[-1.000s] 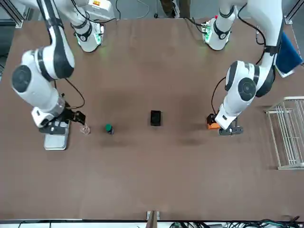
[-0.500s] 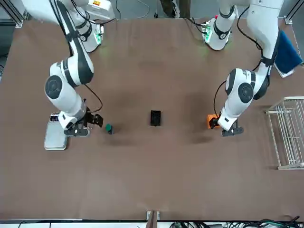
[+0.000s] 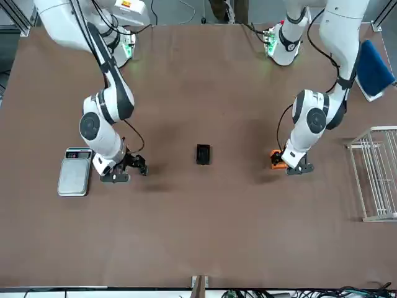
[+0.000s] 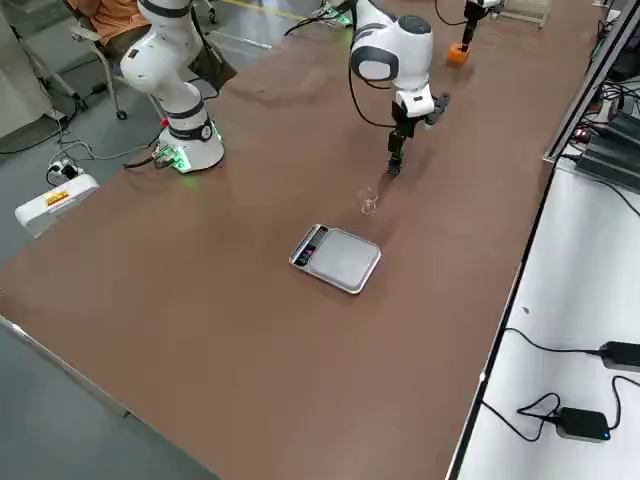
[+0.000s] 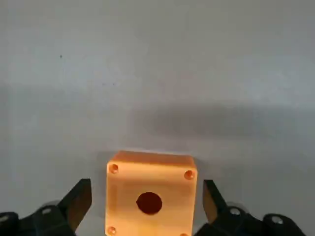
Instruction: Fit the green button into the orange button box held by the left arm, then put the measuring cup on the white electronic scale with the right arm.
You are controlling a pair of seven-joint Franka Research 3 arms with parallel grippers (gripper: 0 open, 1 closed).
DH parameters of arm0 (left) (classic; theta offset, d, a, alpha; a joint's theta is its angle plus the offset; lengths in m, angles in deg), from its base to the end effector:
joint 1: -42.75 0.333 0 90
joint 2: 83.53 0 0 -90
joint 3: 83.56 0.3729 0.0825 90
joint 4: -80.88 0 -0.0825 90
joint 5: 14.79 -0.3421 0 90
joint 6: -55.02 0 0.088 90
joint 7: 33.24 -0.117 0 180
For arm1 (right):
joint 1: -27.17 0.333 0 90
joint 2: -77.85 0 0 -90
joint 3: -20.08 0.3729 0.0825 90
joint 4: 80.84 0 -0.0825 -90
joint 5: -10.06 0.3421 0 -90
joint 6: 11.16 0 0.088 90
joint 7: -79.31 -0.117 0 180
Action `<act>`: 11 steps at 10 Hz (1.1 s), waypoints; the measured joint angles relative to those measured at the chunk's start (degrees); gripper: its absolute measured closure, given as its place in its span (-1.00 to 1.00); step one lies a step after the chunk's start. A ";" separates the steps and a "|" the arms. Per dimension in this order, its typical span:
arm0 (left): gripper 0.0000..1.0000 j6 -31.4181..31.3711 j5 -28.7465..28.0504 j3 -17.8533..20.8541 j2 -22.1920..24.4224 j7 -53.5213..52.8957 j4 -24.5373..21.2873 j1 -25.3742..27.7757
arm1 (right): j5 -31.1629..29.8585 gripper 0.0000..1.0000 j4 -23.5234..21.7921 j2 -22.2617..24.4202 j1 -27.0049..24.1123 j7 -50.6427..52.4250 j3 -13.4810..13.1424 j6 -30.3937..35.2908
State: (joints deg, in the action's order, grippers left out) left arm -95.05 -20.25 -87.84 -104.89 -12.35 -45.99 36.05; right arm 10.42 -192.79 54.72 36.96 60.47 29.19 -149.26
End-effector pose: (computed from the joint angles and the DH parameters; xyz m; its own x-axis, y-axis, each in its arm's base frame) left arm 0.5444 -0.1057 0.2893 0.9946 0.0963 0.0393 0.0968 -0.9953 -0.0097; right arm 0.5858 0.1913 0.3501 0.9993 -0.0192 0.0323 -0.0165 -0.9965 -0.0814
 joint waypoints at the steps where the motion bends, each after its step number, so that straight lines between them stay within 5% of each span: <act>1: -0.99 -0.17 0.00 0.00 0.00 0.00 -0.44 0.00 | -1.70 -1.00 -0.03 -0.48 0.52 -1.83 0.00 -0.23; 4: -0.99 -0.98 0.00 -0.01 0.00 0.00 -1.22 0.02 | -8.30 -1.00 -0.05 -2.66 2.11 -9.38 0.04 -1.83; 9: -0.99 -1.69 0.00 -0.10 0.00 0.00 -1.59 0.02 | -8.66 -0.96 -1.14 -4.48 2.15 -9.82 -0.04 -5.68; 11: -0.99 -1.83 0.00 -0.19 0.00 0.00 -1.68 0.01 | -8.66 -0.76 -2.12 -4.48 2.15 -9.86 -0.06 -6.45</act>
State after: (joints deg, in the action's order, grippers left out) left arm -96.88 -20.25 -88.03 -104.89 -12.35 -47.68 36.07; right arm 1.75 -194.90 50.23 39.11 50.61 29.14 -155.71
